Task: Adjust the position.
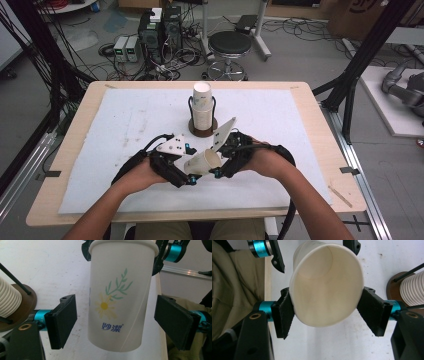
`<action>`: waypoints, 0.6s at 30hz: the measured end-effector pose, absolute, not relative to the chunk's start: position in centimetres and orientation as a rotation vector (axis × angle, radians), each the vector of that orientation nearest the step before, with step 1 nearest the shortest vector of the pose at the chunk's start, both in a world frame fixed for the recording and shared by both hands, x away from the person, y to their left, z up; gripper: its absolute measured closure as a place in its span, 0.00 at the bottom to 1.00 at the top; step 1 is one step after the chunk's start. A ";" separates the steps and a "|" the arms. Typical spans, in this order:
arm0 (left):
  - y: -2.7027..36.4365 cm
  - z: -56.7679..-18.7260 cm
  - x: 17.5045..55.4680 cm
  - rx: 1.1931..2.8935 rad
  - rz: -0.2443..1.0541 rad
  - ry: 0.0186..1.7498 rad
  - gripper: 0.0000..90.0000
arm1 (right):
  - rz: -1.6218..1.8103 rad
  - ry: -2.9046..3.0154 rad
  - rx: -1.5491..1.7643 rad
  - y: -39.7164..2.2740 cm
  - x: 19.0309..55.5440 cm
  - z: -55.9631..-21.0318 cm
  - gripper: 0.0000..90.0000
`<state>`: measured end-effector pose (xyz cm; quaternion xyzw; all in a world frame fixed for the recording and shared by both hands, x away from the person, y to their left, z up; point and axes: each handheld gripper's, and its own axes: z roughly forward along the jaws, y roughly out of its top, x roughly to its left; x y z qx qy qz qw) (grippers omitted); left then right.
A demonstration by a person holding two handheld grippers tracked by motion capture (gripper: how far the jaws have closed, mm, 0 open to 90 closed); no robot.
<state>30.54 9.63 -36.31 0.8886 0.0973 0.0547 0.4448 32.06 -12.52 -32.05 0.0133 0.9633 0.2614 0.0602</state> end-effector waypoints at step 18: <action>8.6 -36.7 30.7 2.259 0.073 0.219 0.36 | 0.654 2.972 -0.014 -11.1 31.8 -32.4 0.36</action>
